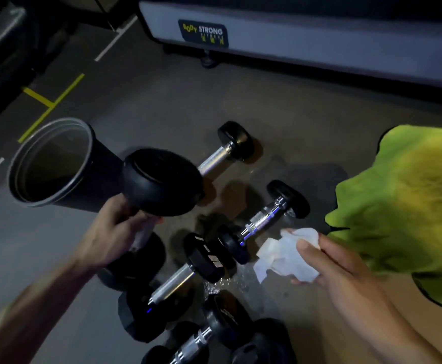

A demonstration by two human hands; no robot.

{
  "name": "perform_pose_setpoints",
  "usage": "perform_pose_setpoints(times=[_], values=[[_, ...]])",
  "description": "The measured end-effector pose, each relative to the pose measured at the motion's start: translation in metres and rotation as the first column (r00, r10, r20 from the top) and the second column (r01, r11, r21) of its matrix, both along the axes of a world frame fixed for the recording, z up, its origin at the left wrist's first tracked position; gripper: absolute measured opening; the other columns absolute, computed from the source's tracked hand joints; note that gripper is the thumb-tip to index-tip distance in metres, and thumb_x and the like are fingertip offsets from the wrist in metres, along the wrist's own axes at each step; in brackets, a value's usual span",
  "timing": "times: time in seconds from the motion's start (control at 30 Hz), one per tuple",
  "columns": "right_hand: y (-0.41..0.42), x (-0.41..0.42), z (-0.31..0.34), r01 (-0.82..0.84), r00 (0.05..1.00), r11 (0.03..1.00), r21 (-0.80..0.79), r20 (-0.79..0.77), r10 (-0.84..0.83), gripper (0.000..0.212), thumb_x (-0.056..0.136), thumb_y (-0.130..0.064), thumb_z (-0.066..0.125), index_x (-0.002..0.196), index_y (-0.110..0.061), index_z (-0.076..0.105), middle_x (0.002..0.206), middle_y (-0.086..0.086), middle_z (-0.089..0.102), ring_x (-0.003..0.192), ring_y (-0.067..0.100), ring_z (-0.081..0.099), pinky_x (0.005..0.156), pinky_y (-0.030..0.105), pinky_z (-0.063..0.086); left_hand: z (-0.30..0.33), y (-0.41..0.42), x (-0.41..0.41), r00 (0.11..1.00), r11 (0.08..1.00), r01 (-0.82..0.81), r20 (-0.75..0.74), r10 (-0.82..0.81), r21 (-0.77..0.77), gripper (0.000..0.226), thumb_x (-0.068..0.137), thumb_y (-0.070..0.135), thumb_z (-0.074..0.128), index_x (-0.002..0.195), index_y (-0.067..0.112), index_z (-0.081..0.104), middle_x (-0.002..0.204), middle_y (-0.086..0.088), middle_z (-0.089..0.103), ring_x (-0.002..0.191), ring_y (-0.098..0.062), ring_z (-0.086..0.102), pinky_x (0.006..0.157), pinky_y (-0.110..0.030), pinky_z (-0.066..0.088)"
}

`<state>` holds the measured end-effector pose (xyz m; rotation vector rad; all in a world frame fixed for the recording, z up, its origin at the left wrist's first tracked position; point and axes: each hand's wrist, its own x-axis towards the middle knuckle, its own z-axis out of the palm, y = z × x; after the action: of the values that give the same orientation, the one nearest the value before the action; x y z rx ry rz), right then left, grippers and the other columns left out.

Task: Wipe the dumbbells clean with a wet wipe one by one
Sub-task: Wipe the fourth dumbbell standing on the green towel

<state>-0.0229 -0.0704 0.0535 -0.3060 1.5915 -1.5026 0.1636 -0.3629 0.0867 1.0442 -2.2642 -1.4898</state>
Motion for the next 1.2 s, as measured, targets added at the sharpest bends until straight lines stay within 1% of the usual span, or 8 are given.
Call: perform_pose_setpoints(times=[0.13,0.3,0.4,0.53,0.7,0.93,1.07,1.2], values=[[0.019,-0.004,0.029,0.182,0.976,0.983,-0.035,-0.115,-0.185,0.032,0.095,-0.014,0.059,0.091,-0.035,0.082,0.088,0.008,0.08,0.087,0.034,0.075,0.06,0.023,0.06,0.048,0.062,-0.064,0.927,0.971,0.236,-0.303,-0.219,0.02,0.045,0.101,0.006,0.053,0.06,-0.01,0.062,0.051,-0.028,0.059,0.053,-0.046,0.059,0.074,-0.067,0.049],[0.065,-0.029,0.088,0.453,0.801,0.879,-0.146,-0.366,-0.474,0.022,0.087,-0.037,0.064,0.102,-0.043,0.08,0.1,-0.005,0.08,0.101,0.025,0.076,0.092,0.054,0.058,0.087,0.14,-0.162,0.797,0.933,0.23,-0.604,-0.018,0.276,0.015,0.088,0.012,0.061,0.095,0.005,0.072,0.082,-0.013,0.076,0.076,-0.021,0.074,0.069,-0.032,0.06],[0.099,-0.046,0.112,0.568,0.658,0.794,-0.218,-0.46,-0.597,0.022,0.089,-0.041,0.063,0.103,-0.05,0.077,0.101,-0.012,0.079,0.104,0.02,0.075,0.097,0.05,0.057,0.112,0.184,-0.214,0.725,0.884,0.368,-0.684,-0.078,0.289,0.019,0.087,0.014,0.06,0.098,0.001,0.067,0.083,-0.007,0.076,0.071,-0.018,0.073,0.064,-0.029,0.059],[0.13,-0.052,0.123,0.646,0.568,0.737,-0.199,-0.519,-0.638,0.044,0.099,-0.022,0.059,0.083,-0.06,0.075,0.083,-0.027,0.075,0.083,-0.007,0.071,0.074,0.006,0.052,0.121,0.23,-0.257,0.715,0.86,0.431,-0.684,-0.141,0.273,0.026,0.087,0.018,0.062,0.103,-0.002,0.067,0.084,-0.008,0.075,0.069,-0.021,0.071,0.069,-0.034,0.062],[0.151,-0.05,0.11,0.648,0.577,0.757,-0.089,-0.59,-0.564,0.023,0.093,-0.04,0.056,0.105,-0.045,0.076,0.096,-0.041,0.07,0.093,-0.027,0.059,0.072,-0.006,0.039,0.112,0.257,-0.28,0.77,0.875,0.408,-0.613,-0.176,0.26,0.018,0.093,0.019,0.072,0.103,0.005,0.07,0.089,-0.005,0.077,0.084,-0.024,0.076,0.082,-0.051,0.063],[0.133,-0.042,0.085,0.485,0.239,0.863,-0.143,-0.927,-0.288,0.034,0.095,-0.029,0.055,0.125,-0.025,0.071,0.135,-0.009,0.064,0.126,0.012,0.061,0.098,0.023,0.048,0.124,0.247,-0.294,0.865,0.899,0.316,-0.481,-0.141,0.305,0.044,0.088,0.033,0.077,0.123,0.015,0.056,0.094,-0.018,0.078,0.091,-0.036,0.077,0.089,-0.06,0.059],[0.128,-0.043,0.075,0.462,0.176,0.879,-0.116,-0.96,-0.219,0.037,0.095,-0.028,0.052,0.126,-0.02,0.071,0.138,-0.004,0.062,0.131,0.019,0.057,0.104,0.03,0.046,0.129,0.231,-0.286,0.892,0.903,0.315,-0.416,-0.177,0.292,0.057,0.091,0.034,0.076,0.137,0.019,0.047,0.104,-0.02,0.077,0.093,-0.034,0.077,0.089,-0.049,0.062],[0.129,-0.042,0.071,0.421,0.163,0.898,-0.131,-0.963,-0.217,0.035,0.096,-0.025,0.052,0.124,-0.017,0.071,0.138,-0.003,0.061,0.134,0.019,0.056,0.103,0.028,0.047,0.139,0.217,-0.276,0.828,0.932,0.343,-0.505,-0.242,0.115,0.074,0.09,0.014,0.078,0.151,0.023,0.037,0.118,0.007,0.074,0.089,-0.016,0.077,0.079,-0.034,0.064]])
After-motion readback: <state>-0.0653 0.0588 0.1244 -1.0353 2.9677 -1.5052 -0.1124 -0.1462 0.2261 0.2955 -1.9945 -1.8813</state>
